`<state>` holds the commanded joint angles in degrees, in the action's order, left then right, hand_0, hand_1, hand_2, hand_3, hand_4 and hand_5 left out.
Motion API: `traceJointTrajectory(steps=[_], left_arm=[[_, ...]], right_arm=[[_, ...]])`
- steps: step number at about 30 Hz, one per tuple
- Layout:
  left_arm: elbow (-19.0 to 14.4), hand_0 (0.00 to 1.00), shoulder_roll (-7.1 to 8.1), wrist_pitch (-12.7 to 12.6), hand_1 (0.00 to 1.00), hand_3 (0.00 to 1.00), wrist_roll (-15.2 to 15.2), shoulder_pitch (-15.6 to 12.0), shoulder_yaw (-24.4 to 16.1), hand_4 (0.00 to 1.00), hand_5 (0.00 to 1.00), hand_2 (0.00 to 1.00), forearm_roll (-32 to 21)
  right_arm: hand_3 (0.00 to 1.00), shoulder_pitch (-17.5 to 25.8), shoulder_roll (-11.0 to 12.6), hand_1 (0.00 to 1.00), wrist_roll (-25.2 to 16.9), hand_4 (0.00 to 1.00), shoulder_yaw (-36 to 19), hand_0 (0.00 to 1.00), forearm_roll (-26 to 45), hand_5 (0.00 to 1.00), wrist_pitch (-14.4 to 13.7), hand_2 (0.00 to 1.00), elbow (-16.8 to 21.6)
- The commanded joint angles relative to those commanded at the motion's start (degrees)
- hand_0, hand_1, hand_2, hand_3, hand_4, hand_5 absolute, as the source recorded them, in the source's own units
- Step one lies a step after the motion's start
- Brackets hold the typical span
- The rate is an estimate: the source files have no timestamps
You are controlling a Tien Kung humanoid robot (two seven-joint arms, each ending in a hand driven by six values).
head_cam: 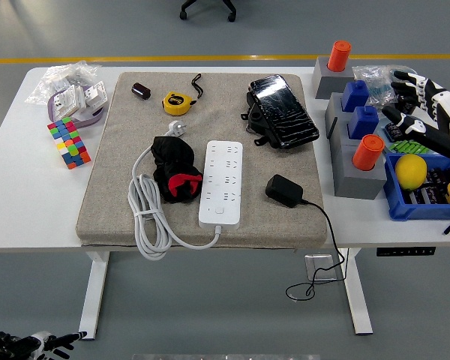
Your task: Pull the plug out and thorw away
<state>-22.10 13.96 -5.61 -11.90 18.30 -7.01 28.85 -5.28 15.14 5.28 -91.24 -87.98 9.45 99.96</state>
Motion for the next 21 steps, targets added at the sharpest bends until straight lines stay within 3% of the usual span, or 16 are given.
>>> traceJointTrajectory(steps=[21], left_arm=[[-0.57,0.532,-0.30,-0.07,0.664,0.669,-0.27,0.30,2.74,0.837,0.698,0.693,-0.02]], right_arm=[[0.892,0.74,-0.48,0.879,0.66,0.998,-3.17,0.908,-1.49,0.740,0.67,0.838,1.80]])
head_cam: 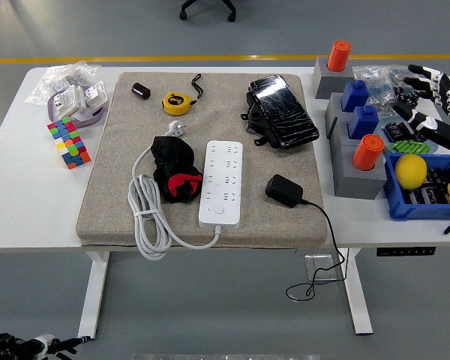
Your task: Pull the plug out and thorw away
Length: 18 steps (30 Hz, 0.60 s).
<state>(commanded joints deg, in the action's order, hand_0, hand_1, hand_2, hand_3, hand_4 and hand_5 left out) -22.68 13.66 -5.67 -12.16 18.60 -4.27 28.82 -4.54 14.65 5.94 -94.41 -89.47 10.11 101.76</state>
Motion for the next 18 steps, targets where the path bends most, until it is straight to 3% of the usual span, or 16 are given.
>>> traceJointTrajectory(steps=[18], left_arm=[[-0.21,0.533,-0.03,-0.17,0.664,0.671,0.05,-0.06,1.09,0.837,0.699,0.692,-0.06]], right_arm=[[0.888,0.09,0.07,0.876,0.30,0.998,-2.21,0.903,-0.76,0.731,0.35,0.834,0.17]])
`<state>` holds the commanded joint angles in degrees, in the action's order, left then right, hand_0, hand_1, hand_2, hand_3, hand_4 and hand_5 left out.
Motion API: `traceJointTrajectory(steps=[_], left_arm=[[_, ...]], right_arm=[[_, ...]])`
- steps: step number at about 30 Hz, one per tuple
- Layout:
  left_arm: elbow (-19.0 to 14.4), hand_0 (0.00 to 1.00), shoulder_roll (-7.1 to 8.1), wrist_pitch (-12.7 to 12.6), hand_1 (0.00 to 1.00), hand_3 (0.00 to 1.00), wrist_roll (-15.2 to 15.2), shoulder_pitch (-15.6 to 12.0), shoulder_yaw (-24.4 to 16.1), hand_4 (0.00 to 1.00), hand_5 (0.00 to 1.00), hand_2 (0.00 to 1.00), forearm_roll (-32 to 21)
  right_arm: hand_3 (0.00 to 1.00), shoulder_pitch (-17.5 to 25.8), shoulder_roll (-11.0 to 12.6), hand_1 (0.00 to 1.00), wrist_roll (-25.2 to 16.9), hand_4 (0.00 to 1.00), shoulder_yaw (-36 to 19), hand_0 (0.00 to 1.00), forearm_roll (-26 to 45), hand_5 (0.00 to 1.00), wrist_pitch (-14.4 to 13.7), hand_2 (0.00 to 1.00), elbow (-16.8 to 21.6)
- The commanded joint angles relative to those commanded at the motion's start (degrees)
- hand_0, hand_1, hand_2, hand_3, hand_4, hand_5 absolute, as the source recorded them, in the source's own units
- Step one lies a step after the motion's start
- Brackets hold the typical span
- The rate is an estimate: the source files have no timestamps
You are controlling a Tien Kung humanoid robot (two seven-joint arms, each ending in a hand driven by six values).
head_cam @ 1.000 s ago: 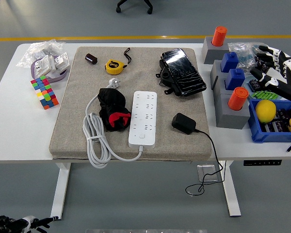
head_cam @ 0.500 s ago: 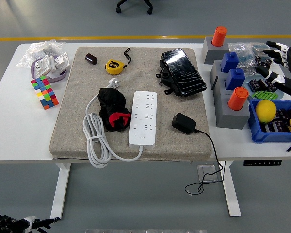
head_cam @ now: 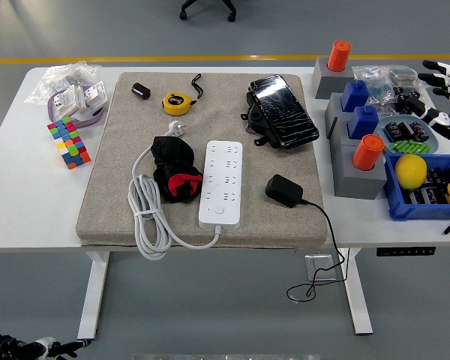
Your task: Pull the plug out and thorw away
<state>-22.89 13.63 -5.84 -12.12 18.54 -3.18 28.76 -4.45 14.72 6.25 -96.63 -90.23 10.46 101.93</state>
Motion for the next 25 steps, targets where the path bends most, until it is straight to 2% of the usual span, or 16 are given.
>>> traceJointTrajectory(steps=[19,25], left_arm=[[-0.20,0.531,0.05,0.16,0.664,0.671,-0.10,0.29,0.37,0.837,0.699,0.692,0.13],[-0.19,0.531,0.18,0.14,0.664,0.671,-0.27,-0.09,1.22,0.837,0.699,0.692,-0.01]], right_arm=[[0.889,0.99,-1.19,0.872,0.08,0.998,-0.50,0.901,-0.10,0.713,0.13,0.838,0.00],[0.889,0.68,-0.85,0.872,0.33,0.998,0.33,0.901,-0.28,0.713,0.46,0.838,0.00]])
